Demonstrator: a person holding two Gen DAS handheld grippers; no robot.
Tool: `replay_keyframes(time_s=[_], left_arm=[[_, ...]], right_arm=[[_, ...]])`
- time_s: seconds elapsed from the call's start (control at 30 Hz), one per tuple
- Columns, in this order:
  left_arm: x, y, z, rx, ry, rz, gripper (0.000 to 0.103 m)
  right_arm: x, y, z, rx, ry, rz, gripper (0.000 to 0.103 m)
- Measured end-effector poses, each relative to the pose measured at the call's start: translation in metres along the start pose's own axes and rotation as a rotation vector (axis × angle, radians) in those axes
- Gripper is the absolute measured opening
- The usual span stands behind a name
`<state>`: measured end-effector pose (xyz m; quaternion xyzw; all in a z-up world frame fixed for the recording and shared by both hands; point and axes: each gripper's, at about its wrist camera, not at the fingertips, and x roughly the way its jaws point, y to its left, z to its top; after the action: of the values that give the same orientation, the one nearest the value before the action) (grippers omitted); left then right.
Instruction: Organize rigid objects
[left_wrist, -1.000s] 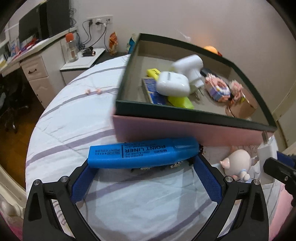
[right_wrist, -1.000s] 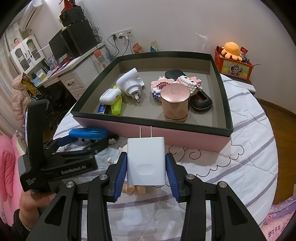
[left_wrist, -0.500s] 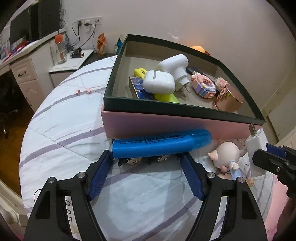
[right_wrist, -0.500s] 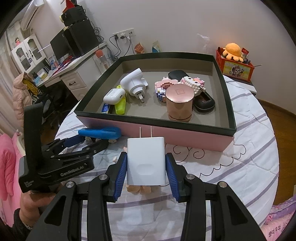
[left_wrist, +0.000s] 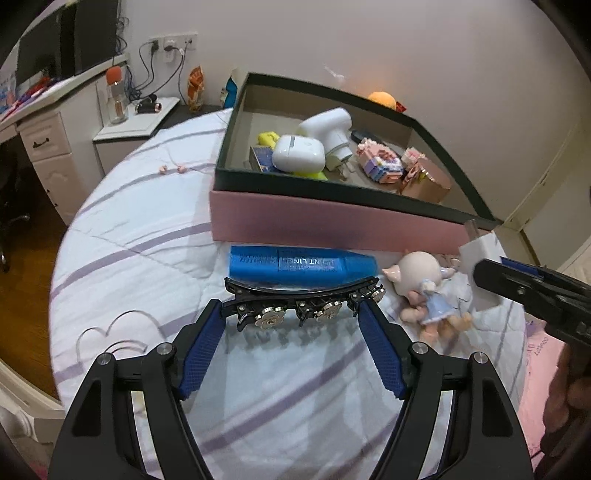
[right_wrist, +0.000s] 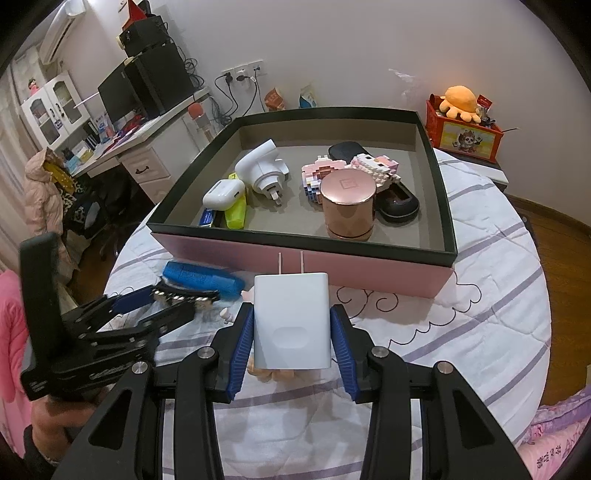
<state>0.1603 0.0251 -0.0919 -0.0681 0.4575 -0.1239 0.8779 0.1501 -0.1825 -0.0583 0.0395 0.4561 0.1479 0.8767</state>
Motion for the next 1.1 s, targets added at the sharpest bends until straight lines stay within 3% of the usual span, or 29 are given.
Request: replay_keyframes(time_s=[0.27, 0.6, 0.83, 1.1], left_arm=[[-0.034, -0.009, 0.016, 0.019, -0.071, 0.008, 0.075], [-0.052, -0.026, 0.077, 0.071, -0.172, -0.003, 0.075], [-0.025, -0.038, 0.124, 0.101, -0.173, 0.000, 0.075], [0.028, -0.036, 0.173, 0.116, -0.125, 0.019, 0.075]], right_arm=[[-0.011, 0.006, 0.004, -0.014, -0.023, 0.005, 0.042], [-0.033, 0.005, 0.042, -0.039, -0.095, -0.021, 0.042], [-0.029, -0.004, 0.089, -0.059, -0.133, -0.046, 0.042], [0.019, -0.024, 0.144, -0.054, -0.097, -0.064, 0.042]])
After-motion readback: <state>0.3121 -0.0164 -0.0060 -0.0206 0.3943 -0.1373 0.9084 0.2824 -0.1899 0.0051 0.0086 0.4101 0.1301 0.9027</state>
